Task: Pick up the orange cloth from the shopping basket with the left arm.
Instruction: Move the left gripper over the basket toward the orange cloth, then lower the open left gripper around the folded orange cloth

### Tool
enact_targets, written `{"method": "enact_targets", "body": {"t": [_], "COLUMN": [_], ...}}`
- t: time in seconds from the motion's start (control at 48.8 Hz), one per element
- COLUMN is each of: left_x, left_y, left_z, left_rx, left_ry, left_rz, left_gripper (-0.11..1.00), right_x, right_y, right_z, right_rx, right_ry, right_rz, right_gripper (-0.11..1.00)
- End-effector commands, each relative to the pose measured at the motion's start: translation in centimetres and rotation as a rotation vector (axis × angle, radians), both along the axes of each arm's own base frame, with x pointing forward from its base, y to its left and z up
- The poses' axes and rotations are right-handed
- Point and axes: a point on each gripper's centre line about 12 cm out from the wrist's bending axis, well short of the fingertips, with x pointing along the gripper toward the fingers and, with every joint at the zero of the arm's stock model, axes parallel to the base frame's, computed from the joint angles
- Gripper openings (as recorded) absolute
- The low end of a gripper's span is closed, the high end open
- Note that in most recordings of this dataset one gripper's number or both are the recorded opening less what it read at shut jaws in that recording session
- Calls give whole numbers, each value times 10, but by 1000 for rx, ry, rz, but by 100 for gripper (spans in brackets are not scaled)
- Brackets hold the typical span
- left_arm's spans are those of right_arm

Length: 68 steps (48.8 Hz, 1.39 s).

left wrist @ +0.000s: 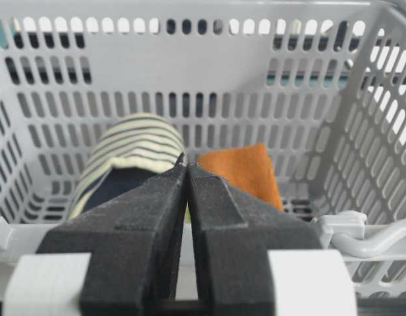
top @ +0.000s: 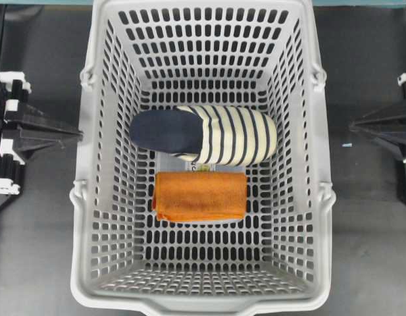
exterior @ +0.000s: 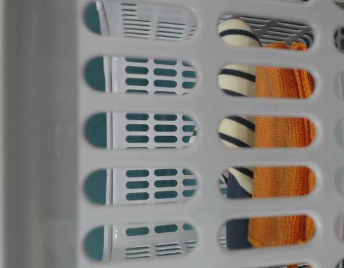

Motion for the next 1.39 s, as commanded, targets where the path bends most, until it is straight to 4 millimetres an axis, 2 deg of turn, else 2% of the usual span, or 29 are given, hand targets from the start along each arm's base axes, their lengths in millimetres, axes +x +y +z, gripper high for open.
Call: {"method": "enact_targets", "body": {"t": [0.0, 0.082, 0.369, 0.594, 0.655, 0.819, 0.881, 0.922, 0.983, 1.249, 1.311, 1.372], "left_x": [3, 7, 35, 62, 70, 92, 100, 106, 117, 168, 180, 190], "left_y": [-5, -6, -9, -16, -16, -18, -18, -19, -20, -26, -27, -30], "left_z": [23, 33, 59, 74, 78, 83, 84, 84, 82, 61, 57, 51], "left_rx": [22, 11, -18, -16, -13, -6, -7, -11, -10, 12, 11, 14], "left_ry": [-25, 3, 207, 388, 425, 518, 551, 574, 616, 873, 910, 953], "left_rz": [-26, -33, -35, -46, -44, -41, -38, -36, -34, -30, -25, -28], "left_gripper": [6, 0, 0, 0, 0, 0, 0, 0, 0, 2, 11, 28], "right_x": [3, 4, 7, 8, 7, 7, 7, 7, 7, 7, 7, 7], "right_y": [1, 0, 0, 0, 0, 0, 0, 0, 0, 0, 0, 0], "right_z": [5, 5, 6, 2, 3, 5, 5, 5, 5, 5, 5, 6], "right_rx": [14, 45, 102, 95, 95, 98, 98, 98, 99, 99, 99, 99], "right_ry": [-9, -6, 11, 112, 115, 114, 118, 118, 118, 112, 112, 111], "right_rz": [3, 0, 4, 3, 3, 3, 3, 3, 3, 4, 4, 4], "right_gripper": [0, 0, 0, 2, 14, 62, 76, 78, 76, 74, 74, 74]}}
